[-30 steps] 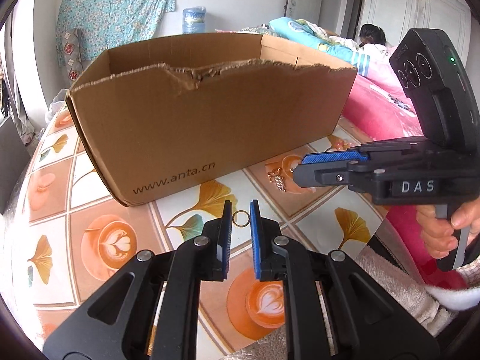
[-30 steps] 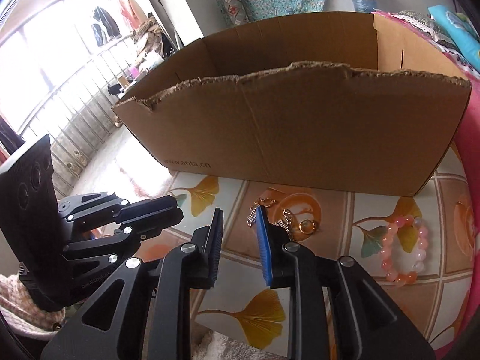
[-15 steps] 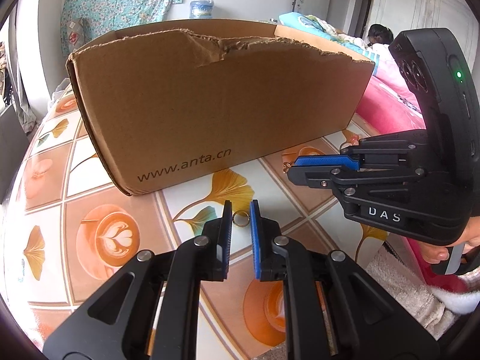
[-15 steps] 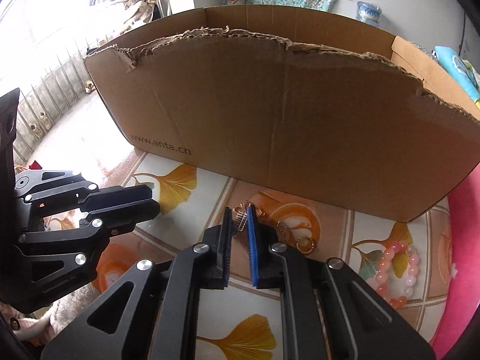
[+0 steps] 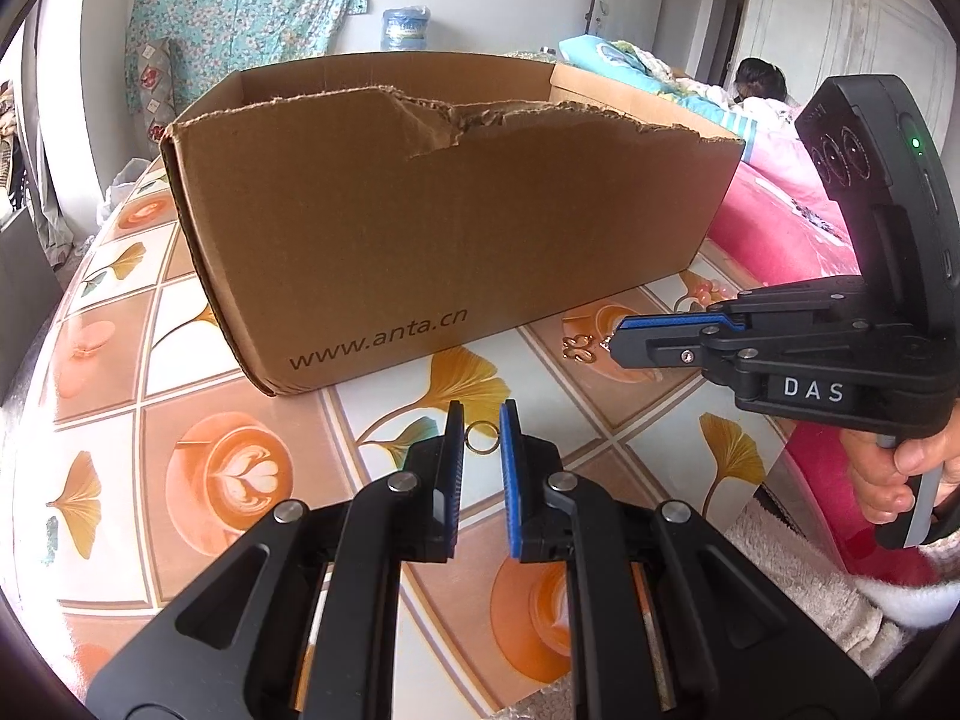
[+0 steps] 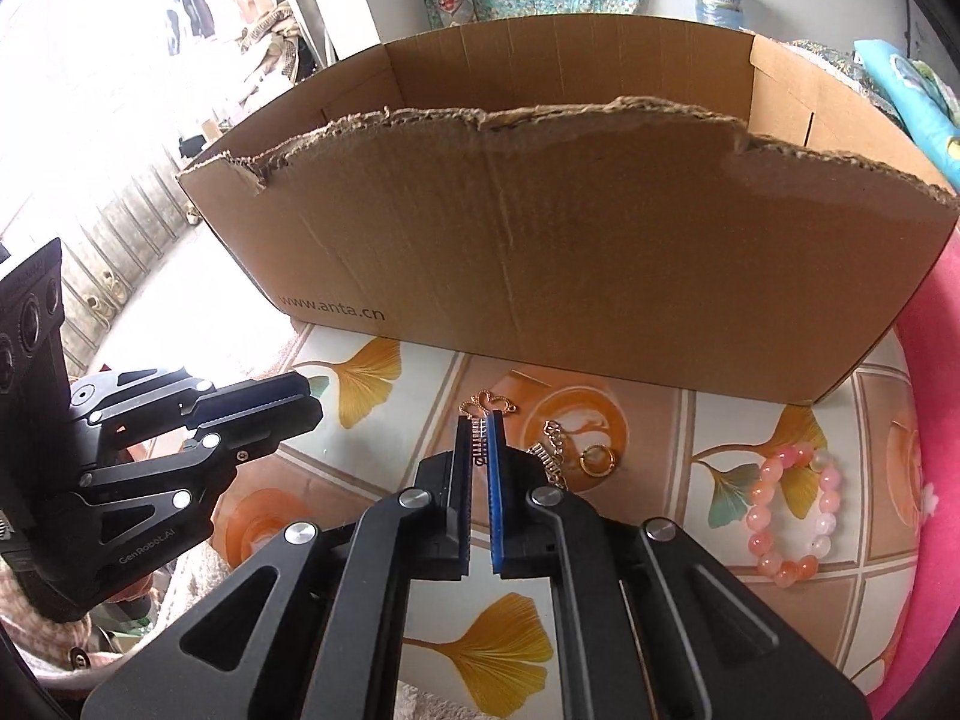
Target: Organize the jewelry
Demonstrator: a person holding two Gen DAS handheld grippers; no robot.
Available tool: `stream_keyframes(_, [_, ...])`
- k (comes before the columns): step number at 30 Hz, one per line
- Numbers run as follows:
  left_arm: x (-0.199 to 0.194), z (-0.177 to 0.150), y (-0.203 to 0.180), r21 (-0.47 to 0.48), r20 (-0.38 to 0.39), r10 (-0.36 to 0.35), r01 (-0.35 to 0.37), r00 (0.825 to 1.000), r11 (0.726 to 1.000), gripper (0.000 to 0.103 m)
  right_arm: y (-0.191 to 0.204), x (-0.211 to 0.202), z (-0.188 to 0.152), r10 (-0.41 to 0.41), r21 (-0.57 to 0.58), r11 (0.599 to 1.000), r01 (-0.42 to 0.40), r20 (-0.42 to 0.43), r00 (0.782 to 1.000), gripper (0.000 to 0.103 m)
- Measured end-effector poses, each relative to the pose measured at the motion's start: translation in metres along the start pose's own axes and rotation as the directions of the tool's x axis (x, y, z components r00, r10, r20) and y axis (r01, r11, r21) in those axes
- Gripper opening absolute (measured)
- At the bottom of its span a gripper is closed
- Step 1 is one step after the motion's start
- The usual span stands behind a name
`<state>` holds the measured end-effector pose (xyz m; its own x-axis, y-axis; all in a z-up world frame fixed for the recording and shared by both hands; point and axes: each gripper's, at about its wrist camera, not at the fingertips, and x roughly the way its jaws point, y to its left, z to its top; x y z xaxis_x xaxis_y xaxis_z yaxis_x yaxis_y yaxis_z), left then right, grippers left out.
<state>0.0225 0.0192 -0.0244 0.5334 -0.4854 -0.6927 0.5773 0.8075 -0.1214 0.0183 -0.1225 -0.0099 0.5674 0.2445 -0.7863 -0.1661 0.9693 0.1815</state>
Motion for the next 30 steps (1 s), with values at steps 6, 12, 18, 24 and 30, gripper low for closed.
stream_keyframes(6, [-0.028,0.009,-0.007,0.004,0.067,-0.050,0.049,0.997,0.999,0.011,-0.009,-0.037,0.001,0.054,0.022,0.998,-0.056,0.080,0.995,0.005])
stream_keyframes(12, [-0.080,0.043,-0.024,0.077,0.215,-0.144,0.131,0.966,0.988,0.011,-0.007,-0.094,0.019,0.091,-0.025,0.996,-0.088,0.231,0.969,0.005])
stream_keyframes(18, [-0.085,0.098,-0.029,0.138,0.250,-0.195,0.164,0.948,0.977,0.011,-0.011,-0.112,0.075,0.100,-0.057,0.995,-0.087,0.306,0.947,0.005])
stream_keyframes(24, [-0.013,0.145,-0.011,0.011,0.048,-0.156,0.156,0.987,0.988,0.011,-0.047,-0.067,0.118,0.113,0.032,0.992,-0.121,0.178,0.978,0.005])
stream_keyframes(30, [0.045,0.159,0.026,-0.146,-0.113,-0.160,0.143,0.981,0.979,0.011,-0.072,-0.024,0.143,0.100,0.088,0.990,-0.107,0.082,0.992,0.005])
